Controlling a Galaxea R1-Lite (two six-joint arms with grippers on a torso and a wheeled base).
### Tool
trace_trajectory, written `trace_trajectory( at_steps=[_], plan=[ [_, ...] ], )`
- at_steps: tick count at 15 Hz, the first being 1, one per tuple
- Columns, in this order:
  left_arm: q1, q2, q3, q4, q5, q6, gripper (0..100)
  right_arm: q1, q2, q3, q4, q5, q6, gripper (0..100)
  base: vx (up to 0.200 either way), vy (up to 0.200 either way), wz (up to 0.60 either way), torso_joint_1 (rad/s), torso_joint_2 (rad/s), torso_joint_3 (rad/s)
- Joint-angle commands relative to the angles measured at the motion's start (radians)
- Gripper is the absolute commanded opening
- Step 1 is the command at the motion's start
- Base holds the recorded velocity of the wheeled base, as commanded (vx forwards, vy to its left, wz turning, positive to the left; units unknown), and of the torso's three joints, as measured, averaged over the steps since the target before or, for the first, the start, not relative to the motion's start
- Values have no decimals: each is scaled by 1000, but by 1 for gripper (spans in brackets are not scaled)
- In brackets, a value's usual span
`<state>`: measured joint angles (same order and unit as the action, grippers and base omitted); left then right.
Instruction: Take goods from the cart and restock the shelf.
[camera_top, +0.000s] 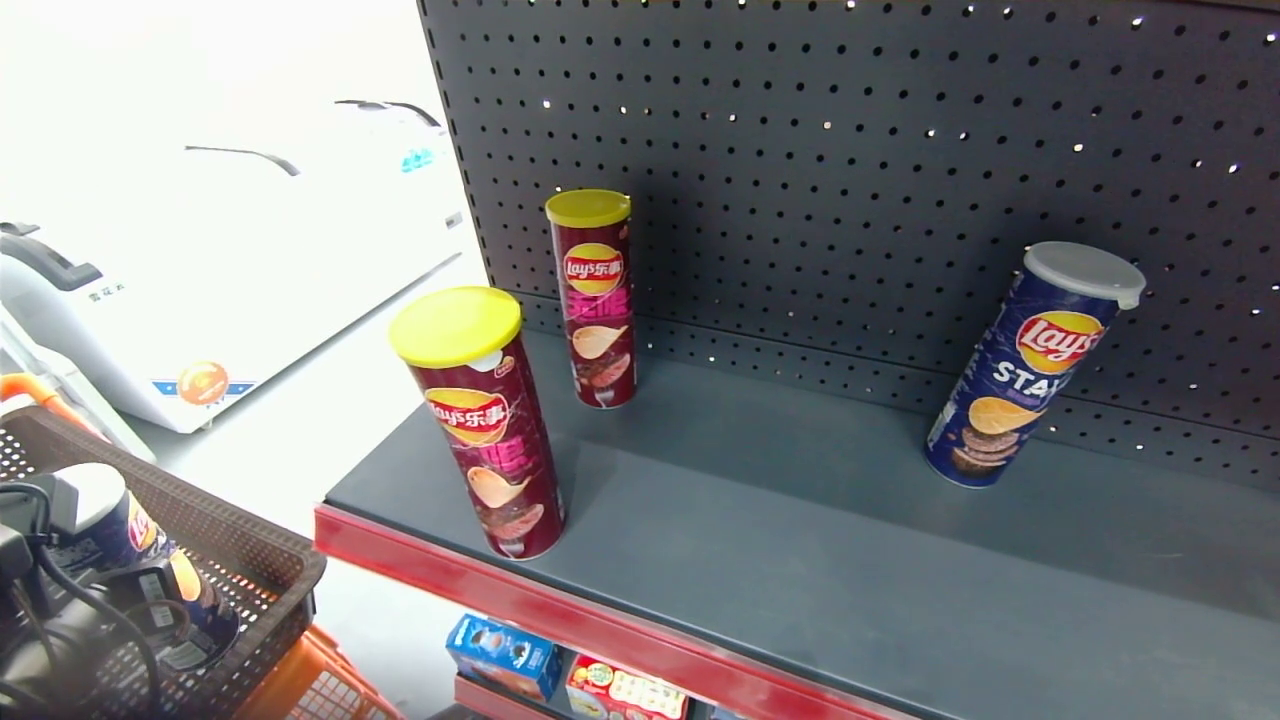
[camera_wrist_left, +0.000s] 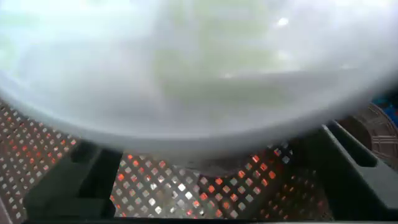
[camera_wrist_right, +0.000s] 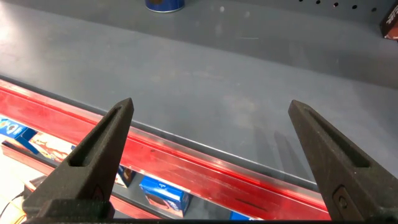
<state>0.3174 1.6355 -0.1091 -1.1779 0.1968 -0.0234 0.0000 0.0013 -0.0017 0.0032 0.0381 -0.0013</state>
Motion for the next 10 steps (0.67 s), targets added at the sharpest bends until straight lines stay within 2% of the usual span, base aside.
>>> trace_trajectory(
  at_steps=[1, 4, 5, 6, 8, 9, 10],
  plan=[
    [-8, -2, -6, 0, -2, 2, 0, 0, 0, 0, 0, 0, 0, 100, 0, 0, 0, 0, 0, 0],
    [-40, -54, -6, 11, -20, 17, 0, 0, 0, 0, 0, 0, 0, 100, 0, 0, 0, 0, 0, 0],
    [-52, -85, -6, 14, -34, 33, 0, 0, 0, 0, 0, 0, 0, 100, 0, 0, 0, 0, 0, 0],
    [-80, -146, -6, 30, -80, 59, 0, 0, 0, 0, 0, 0, 0, 100, 0, 0, 0, 0, 0, 0],
    [-95, -258, -20, 103, -139, 108, 0, 0, 0, 0, 0, 0, 0, 100, 0, 0, 0, 0, 0, 0],
    [-107, -310, -27, 135, -157, 123, 0, 0, 0, 0, 0, 0, 0, 100, 0, 0, 0, 0, 0, 0],
    [-132, -364, -37, 172, -165, 125, 0, 0, 0, 0, 0, 0, 0, 100, 0, 0, 0, 0, 0, 0]
  ],
)
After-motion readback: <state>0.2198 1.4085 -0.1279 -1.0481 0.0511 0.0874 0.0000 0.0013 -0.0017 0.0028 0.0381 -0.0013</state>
